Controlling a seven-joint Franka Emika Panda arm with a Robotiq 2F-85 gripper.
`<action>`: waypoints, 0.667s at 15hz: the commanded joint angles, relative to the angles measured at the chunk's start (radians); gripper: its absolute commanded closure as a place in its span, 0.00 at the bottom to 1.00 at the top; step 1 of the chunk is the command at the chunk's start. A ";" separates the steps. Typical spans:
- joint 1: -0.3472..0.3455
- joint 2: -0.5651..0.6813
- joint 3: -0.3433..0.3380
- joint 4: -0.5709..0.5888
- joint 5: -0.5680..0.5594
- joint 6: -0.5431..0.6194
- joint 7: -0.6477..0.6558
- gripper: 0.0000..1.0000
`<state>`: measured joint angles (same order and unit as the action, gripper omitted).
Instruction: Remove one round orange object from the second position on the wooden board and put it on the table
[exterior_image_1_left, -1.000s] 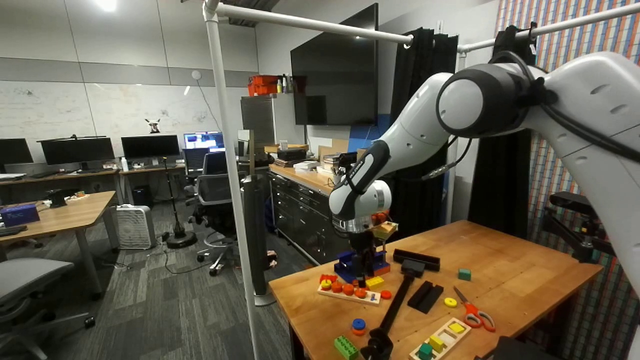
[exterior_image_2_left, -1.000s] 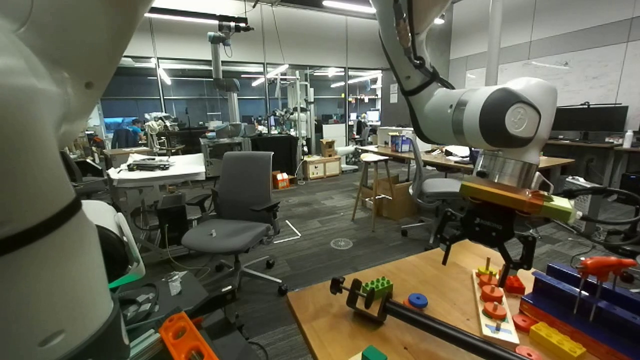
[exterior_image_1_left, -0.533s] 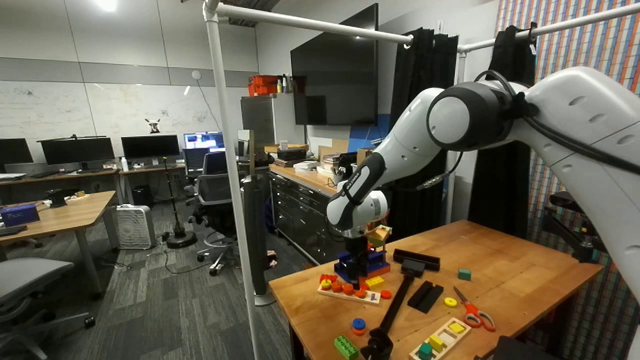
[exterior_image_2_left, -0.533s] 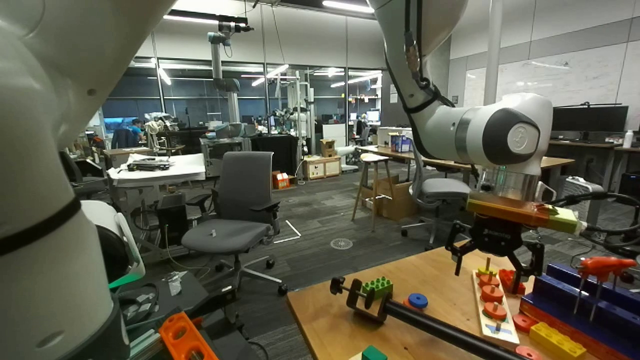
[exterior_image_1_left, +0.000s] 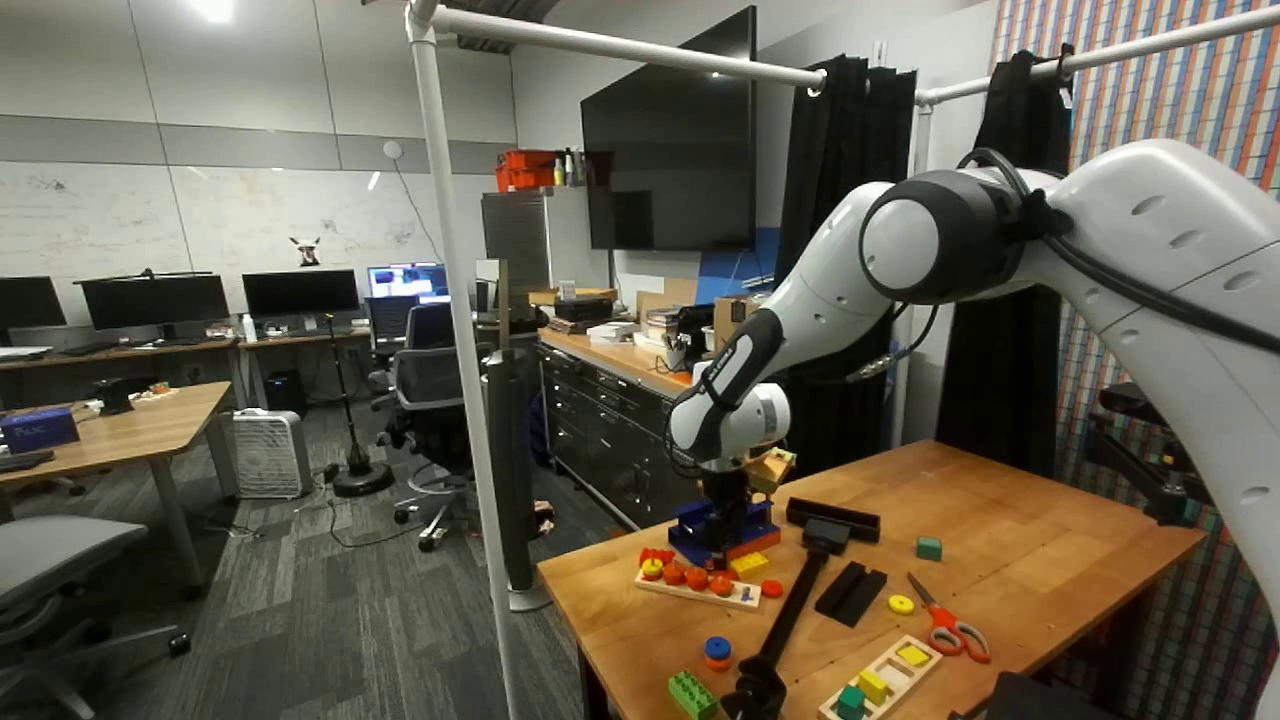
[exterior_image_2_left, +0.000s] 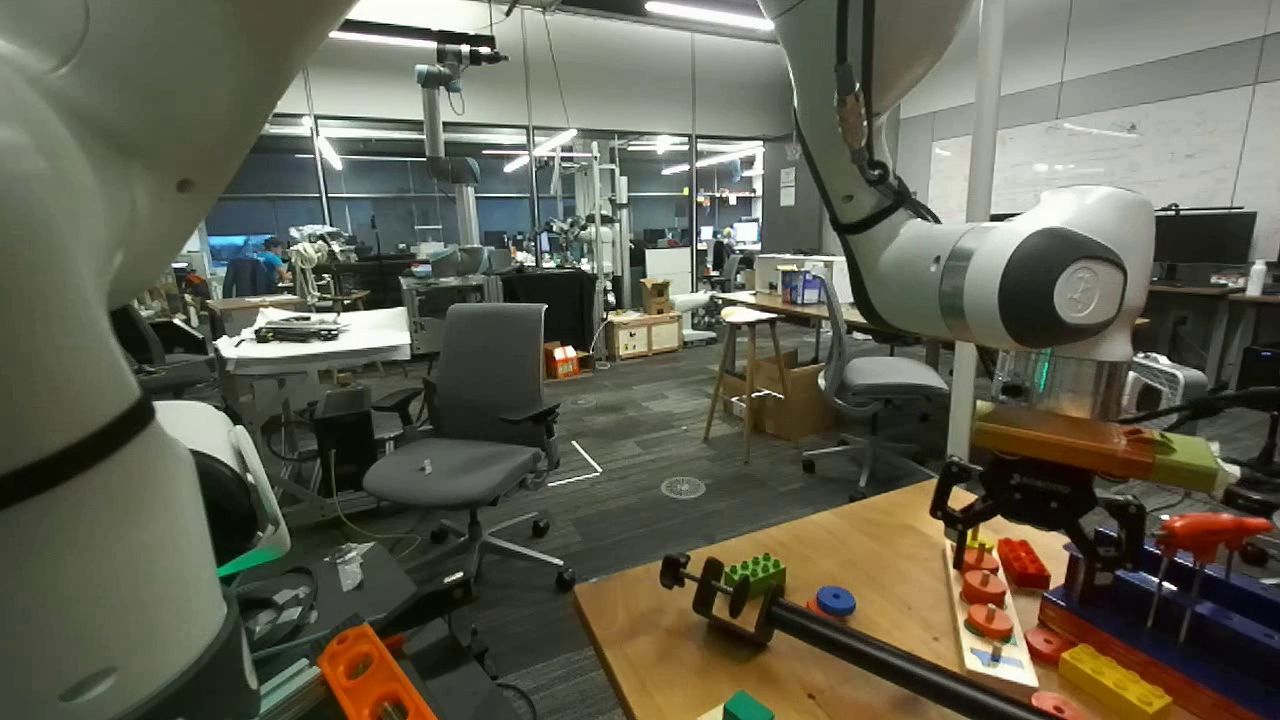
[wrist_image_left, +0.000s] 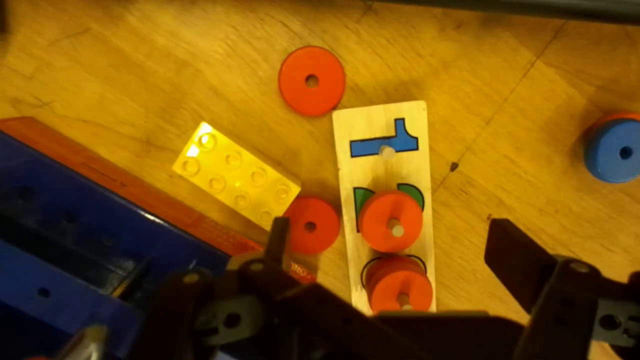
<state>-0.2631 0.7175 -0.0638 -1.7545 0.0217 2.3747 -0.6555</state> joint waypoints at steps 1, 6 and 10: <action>-0.033 0.009 0.025 -0.010 -0.017 0.070 -0.005 0.00; -0.061 0.035 0.054 -0.015 -0.002 0.152 -0.001 0.00; -0.078 0.045 0.074 -0.017 0.001 0.168 -0.005 0.00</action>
<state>-0.3155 0.7608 -0.0174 -1.7656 0.0217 2.5114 -0.6568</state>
